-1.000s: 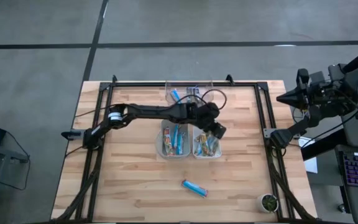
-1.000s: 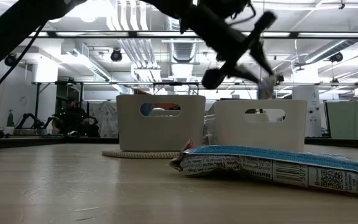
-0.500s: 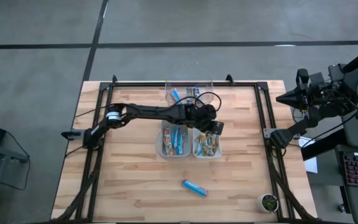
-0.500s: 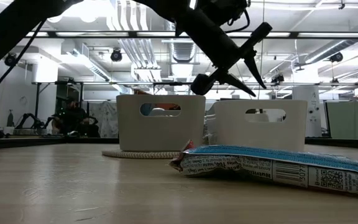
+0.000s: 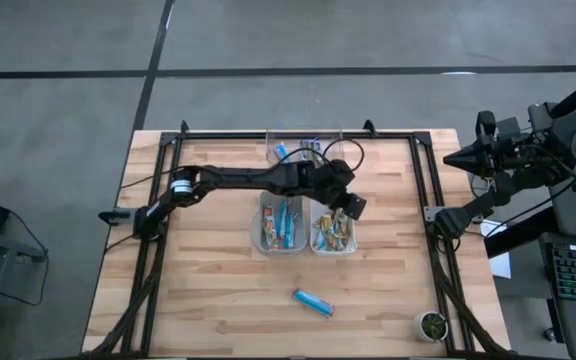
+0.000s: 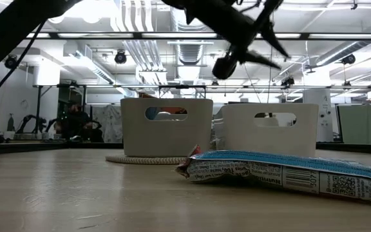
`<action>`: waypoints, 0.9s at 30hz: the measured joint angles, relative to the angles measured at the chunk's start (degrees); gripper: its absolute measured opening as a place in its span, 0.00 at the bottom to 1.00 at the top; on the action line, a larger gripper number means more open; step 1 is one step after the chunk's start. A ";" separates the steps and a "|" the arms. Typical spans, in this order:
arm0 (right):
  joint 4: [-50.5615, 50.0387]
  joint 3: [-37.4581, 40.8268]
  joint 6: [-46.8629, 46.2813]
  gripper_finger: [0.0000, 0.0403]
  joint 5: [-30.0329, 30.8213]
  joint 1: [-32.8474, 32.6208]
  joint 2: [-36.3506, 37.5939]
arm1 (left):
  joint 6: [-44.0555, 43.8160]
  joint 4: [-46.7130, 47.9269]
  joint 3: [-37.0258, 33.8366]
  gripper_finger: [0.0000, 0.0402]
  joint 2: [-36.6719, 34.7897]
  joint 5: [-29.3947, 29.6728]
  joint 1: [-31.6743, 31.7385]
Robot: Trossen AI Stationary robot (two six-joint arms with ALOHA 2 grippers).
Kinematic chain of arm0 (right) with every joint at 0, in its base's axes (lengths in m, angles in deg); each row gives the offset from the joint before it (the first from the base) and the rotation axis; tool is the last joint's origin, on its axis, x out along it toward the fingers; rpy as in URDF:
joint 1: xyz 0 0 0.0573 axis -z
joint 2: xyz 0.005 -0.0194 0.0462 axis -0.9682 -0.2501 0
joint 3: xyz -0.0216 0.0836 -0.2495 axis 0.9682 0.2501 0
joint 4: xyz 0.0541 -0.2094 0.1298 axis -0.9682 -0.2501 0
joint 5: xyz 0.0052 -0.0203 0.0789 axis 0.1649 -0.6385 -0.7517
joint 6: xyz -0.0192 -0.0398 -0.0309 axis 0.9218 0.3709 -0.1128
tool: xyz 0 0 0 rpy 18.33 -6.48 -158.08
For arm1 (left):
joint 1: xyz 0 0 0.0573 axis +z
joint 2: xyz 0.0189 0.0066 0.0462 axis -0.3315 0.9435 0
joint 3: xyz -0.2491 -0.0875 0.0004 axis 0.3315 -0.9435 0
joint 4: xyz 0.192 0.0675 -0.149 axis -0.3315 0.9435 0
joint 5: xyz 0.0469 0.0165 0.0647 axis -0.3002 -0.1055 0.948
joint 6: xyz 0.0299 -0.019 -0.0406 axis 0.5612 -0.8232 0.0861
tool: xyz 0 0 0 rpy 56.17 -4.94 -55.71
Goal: Pick and place Granola Bars by type
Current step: Put the red granola bar into the gray bin
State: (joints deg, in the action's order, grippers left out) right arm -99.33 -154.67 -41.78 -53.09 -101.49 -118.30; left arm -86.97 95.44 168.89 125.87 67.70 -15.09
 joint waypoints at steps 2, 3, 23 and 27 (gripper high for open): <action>0.00 0.02 0.00 0.02 0.01 0.00 0.00 | 2.30 0.02 1.82 0.22 0.00 -0.56 -0.04; 0.00 0.04 0.00 0.02 0.03 0.00 0.00 | 3.42 0.09 2.81 0.22 0.00 -1.12 -0.09; 0.13 0.35 -1.52 0.02 0.02 0.01 0.02 | 21.06 6.14 15.58 0.51 -1.83 -8.73 -3.17; 0.17 1.29 -2.92 0.02 0.01 0.02 -0.21 | 29.99 12.66 15.54 0.51 -4.40 -8.80 -4.55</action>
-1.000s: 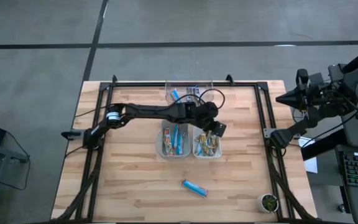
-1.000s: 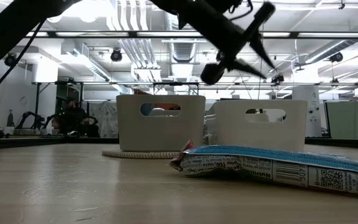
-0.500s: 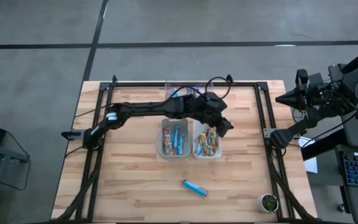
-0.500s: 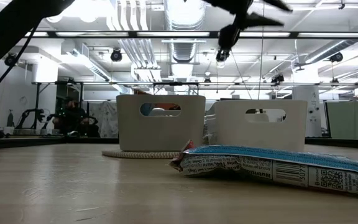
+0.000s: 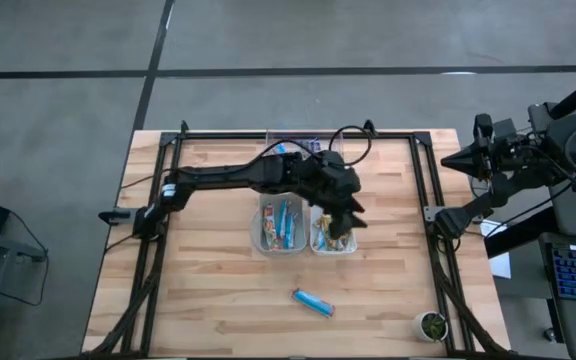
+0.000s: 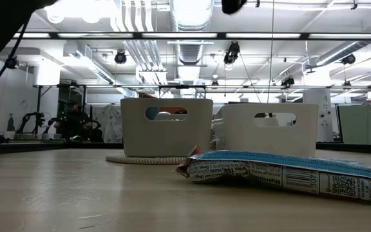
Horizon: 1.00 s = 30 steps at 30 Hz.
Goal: Pick and place Granola Bars by type
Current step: Put the red granola bar into the gray bin
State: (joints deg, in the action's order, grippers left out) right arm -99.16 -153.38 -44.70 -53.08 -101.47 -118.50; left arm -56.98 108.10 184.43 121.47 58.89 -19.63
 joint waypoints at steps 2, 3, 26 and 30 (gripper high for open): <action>0.03 0.72 -0.64 0.02 0.02 0.00 -0.17 | 1.68 3.79 0.32 0.51 -1.84 0.02 -0.45; 0.15 1.32 -0.71 0.02 -0.04 0.00 -0.68 | 1.74 6.27 0.32 0.51 -2.69 0.04 -0.58; 10.98 7.64 -12.00 0.02 -3.58 -2.20 -19.49 | 13.75 21.92 -16.00 0.00 -32.71 20.43 -6.55; 12.89 7.67 -15.68 0.02 -3.29 -5.07 -24.89 | 13.06 13.98 -30.98 0.00 -41.61 20.53 -7.69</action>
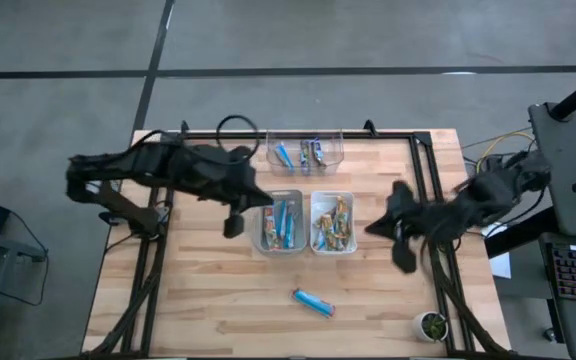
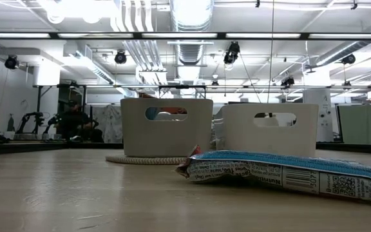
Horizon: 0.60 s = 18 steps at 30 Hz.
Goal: Pick and place Granola Bars by type
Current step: Put the red granola bar into the gray bin
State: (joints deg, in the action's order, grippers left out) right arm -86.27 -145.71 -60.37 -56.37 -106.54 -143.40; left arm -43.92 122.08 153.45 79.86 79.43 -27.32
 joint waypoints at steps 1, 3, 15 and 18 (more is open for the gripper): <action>1.07 0.00 -0.81 0.02 0.02 -0.64 -1.35 | -0.02 -1.90 -3.70 0.00 -2.51 -0.01 -0.06; 2.29 0.00 -2.66 0.02 -0.04 -2.01 -4.36 | -0.41 -5.02 -10.55 0.00 -7.16 -0.04 -0.13; 3.74 -0.44 -17.34 0.10 -11.96 -4.37 -19.79 | -3.95 -16.54 -35.88 0.00 -29.30 0.37 -0.09; 4.34 -0.44 -19.57 0.20 -15.30 -4.35 -22.87 | -6.06 -16.52 -38.12 0.00 -32.32 0.39 -0.07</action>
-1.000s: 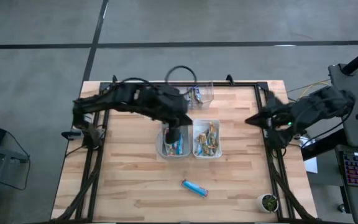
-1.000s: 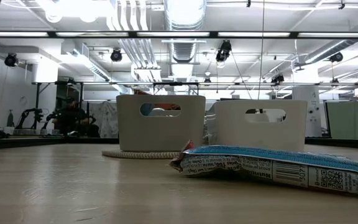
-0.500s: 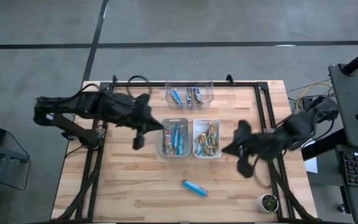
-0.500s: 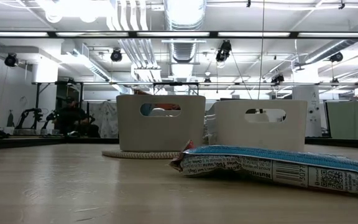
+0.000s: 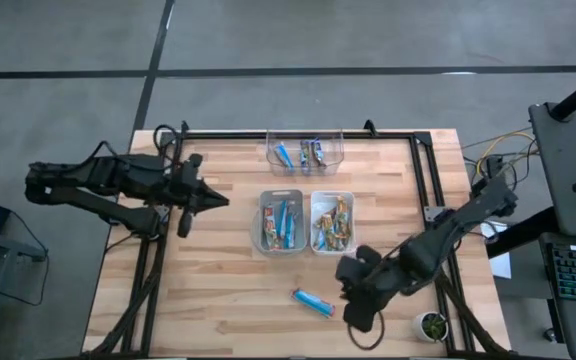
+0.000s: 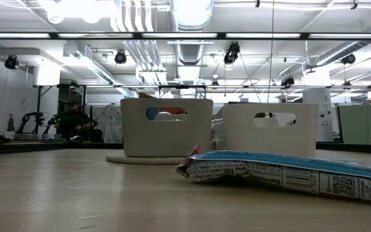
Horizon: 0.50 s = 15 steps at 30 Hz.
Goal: Pick and place Granola Bars by type
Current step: Put the red granola bar into the gray bin
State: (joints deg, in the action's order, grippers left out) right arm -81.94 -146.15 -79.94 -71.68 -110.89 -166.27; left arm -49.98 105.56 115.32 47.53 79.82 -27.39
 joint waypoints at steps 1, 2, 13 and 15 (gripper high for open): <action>0.01 0.00 -0.26 0.24 -0.76 0.00 -0.99 | -0.76 -0.04 -0.24 0.00 -0.73 0.00 0.00; 0.01 0.00 -0.45 0.28 -1.32 0.05 -1.88 | -1.41 -0.07 -0.40 0.00 -1.39 0.00 0.00; 3.51 -0.01 -0.41 0.63 -1.45 1.97 -10.30 | 0.94 0.06 -0.64 0.00 -2.76 -0.02 0.00; 5.55 -0.02 0.76 0.67 -1.45 2.24 -11.81 | 1.35 0.27 -0.64 0.00 -2.66 -0.02 0.00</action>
State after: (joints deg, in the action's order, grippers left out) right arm -76.39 -146.17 -79.18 -73.13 -108.65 -178.08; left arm -48.63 105.82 114.68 44.88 79.79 -27.39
